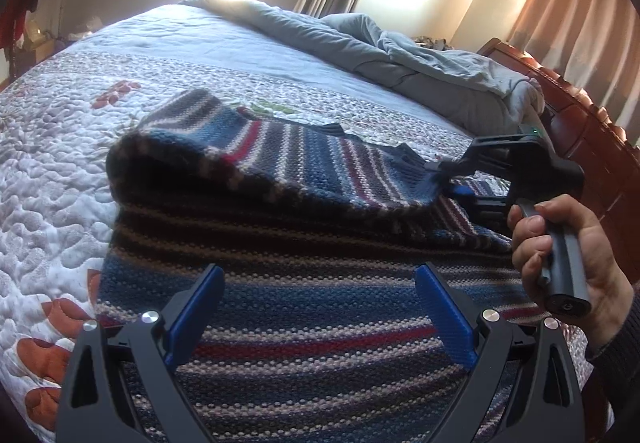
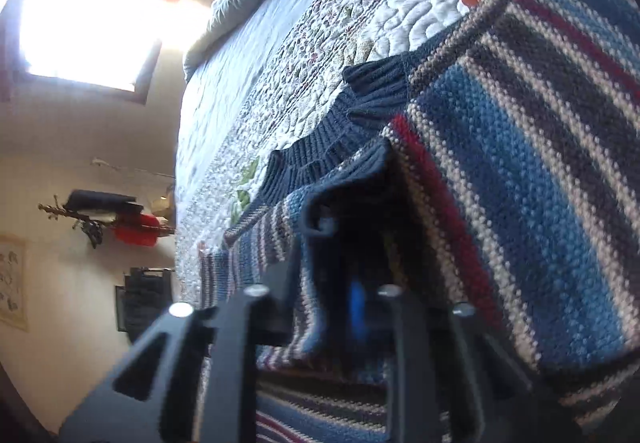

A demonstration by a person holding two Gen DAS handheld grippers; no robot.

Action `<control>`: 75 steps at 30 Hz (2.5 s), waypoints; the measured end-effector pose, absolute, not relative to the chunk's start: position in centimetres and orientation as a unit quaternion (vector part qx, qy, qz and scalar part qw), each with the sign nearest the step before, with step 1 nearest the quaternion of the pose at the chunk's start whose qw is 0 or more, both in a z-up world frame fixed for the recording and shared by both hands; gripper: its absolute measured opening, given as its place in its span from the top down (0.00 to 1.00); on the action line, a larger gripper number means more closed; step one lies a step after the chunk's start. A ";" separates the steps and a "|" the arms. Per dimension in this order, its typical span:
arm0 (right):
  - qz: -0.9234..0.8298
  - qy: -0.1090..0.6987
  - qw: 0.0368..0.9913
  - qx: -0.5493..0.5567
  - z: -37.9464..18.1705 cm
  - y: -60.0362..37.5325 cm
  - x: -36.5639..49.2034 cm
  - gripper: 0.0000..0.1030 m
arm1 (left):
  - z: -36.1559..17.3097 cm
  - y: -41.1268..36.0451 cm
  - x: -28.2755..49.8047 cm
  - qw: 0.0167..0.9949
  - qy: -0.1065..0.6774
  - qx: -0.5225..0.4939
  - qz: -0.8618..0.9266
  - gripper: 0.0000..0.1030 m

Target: Fold small clothes

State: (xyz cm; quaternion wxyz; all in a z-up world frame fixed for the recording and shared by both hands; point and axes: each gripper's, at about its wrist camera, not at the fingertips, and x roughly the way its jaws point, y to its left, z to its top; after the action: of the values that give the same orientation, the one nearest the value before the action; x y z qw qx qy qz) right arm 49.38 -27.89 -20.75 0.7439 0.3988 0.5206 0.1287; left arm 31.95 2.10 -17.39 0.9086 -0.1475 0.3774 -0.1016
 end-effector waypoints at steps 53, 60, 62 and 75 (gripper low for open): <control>0.019 0.517 0.825 0.229 -19.2 -37.3 50.2 0.89 | -19.1 2.1 32.6 0.893 0.399 -0.169 -0.119 0.06; 0.072 0.523 0.829 0.184 -18.8 -33.9 47.1 0.87 | -20.0 1.7 32.9 0.887 0.417 -0.167 -0.104 0.06; 0.067 0.536 0.819 0.193 -20.3 -34.2 47.1 0.87 | -20.2 1.7 32.9 0.882 0.428 -0.170 -0.103 0.06; 0.146 0.502 0.822 0.224 -14.1 -39.2 27.0 0.33 | -16.9 6.7 22.8 0.838 0.478 -0.237 -0.110 0.06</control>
State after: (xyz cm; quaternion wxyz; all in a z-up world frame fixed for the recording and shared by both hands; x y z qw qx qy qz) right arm 26.99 -39.21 -14.14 0.8222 0.2239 0.5025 0.1462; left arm 22.85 6.66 -16.89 0.8383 -0.2373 0.4785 -0.1097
